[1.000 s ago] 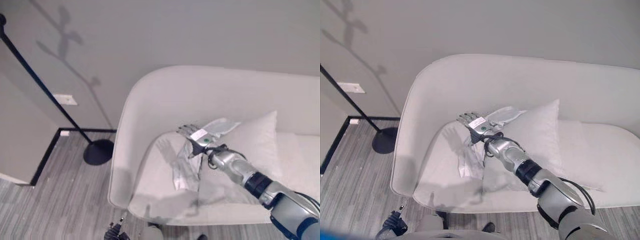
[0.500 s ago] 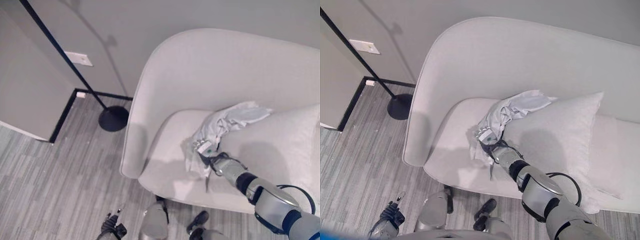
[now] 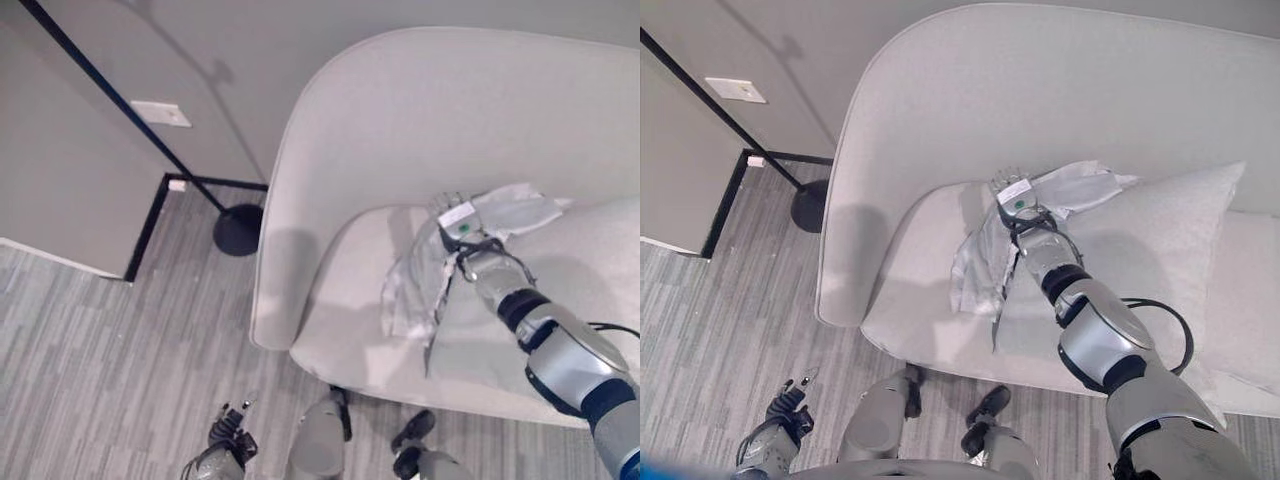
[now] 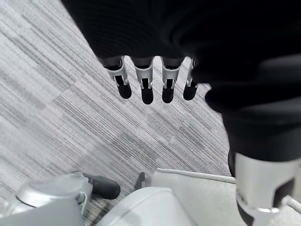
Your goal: Hang the clothes on the sofa on the clothes rack.
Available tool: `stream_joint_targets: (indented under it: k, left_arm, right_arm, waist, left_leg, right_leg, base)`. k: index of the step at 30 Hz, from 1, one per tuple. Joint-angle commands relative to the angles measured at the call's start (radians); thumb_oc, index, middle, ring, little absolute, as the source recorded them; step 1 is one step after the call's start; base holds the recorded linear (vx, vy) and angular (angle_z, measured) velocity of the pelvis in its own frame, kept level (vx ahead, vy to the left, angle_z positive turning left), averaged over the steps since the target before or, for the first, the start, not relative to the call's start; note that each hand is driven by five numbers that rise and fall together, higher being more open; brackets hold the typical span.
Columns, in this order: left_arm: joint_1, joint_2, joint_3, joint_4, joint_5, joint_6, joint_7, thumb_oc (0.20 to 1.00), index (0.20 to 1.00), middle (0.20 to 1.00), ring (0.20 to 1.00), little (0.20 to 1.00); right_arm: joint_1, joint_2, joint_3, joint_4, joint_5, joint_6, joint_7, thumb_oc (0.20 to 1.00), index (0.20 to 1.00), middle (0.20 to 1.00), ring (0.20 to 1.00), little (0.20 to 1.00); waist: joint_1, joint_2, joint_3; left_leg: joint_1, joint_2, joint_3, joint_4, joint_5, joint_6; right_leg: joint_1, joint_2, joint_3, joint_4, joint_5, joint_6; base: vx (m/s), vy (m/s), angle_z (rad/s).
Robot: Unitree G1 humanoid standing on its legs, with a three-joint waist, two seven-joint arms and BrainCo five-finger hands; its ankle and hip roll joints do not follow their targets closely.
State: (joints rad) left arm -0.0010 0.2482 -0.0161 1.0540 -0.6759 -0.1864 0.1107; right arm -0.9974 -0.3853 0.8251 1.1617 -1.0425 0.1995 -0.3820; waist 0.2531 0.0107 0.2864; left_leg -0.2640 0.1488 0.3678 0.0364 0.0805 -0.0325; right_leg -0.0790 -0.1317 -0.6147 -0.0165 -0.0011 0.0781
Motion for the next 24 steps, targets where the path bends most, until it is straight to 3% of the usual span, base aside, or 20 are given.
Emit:
stream_joint_targets:
  k: [1, 12, 24]
  left_arm:
    - [-0.019, 0.062, -0.064, -0.005, 0.031, -0.022, -0.004, 1.0, 1.0, 1.0, 1.0, 1.0]
    - [-0.019, 0.066, -0.052, -0.024, -0.027, -0.039, 0.001, 1.0, 1.0, 1.0, 1.0, 1.0]
    - [-0.037, 0.082, -0.11, -0.024, 0.046, -0.036, 0.013, 1.0, 1.0, 1.0, 1.0, 1.0]
  right_arm:
    - [-0.114, -0.021, 0.047, 0.08, 0.026, 0.015, -0.007, 1.0, 1.0, 1.0, 1.0, 1.0]
    - [-0.125, -0.032, 0.069, 0.205, 0.086, 0.004, 0.016, 1.0, 1.0, 1.0, 1.0, 1.0]
    - [-0.207, -0.098, 0.003, 0.224, 0.216, 0.021, -0.064, 1.0, 1.0, 1.0, 1.0, 1.0]
  waist:
    - [0.013, -0.016, 0.03]
    - [0.041, 0.023, 0.054]
    - [0.065, 0.01, 0.05]
  left_leg:
    - [-0.076, -0.019, -0.017, 0.053, -0.006, -0.034]
    - [-0.174, -0.034, -0.029, 0.086, -0.01, -0.03]
    - [-0.24, -0.052, -0.026, 0.121, -0.04, -0.014]
  right_leg:
    - [-0.007, -0.096, 0.019, 0.035, 0.031, 0.061]
    - [-0.06, -0.103, 0.012, 0.023, 0.049, 0.075]
    - [-0.076, -0.112, -0.006, 0.019, 0.057, 0.086]
  base:
    - [0.0, 0.0, 0.0]
    - [0.02, 0.012, 0.03]
    - [0.04, 0.027, 0.02]
